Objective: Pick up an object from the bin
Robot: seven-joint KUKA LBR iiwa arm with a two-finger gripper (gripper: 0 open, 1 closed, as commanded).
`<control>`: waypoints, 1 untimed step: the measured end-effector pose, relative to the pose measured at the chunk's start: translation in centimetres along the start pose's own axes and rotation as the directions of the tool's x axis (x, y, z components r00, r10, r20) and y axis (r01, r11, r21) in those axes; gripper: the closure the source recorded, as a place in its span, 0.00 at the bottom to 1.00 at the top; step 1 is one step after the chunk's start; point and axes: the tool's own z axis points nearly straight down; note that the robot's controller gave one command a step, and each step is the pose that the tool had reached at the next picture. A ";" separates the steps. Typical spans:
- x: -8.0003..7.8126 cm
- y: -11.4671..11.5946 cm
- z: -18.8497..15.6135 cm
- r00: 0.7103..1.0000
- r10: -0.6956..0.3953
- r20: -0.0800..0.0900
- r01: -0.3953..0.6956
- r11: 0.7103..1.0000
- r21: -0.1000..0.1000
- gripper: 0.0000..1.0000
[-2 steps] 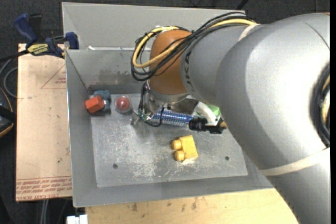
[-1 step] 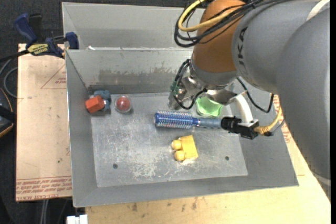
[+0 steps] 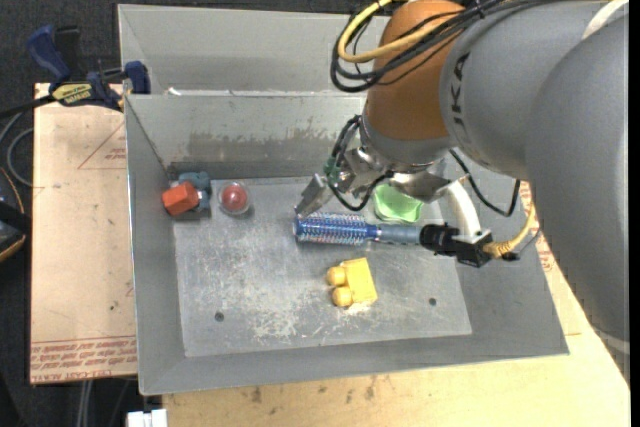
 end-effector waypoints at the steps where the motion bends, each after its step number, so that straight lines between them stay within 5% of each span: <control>1: -6.4 -2.4 13.7 0.981 -0.195 0.007 0.195 0.981 -0.017 0.00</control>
Offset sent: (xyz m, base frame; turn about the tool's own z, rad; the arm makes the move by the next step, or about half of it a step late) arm -0.0069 -0.0682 -0.1406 -0.1995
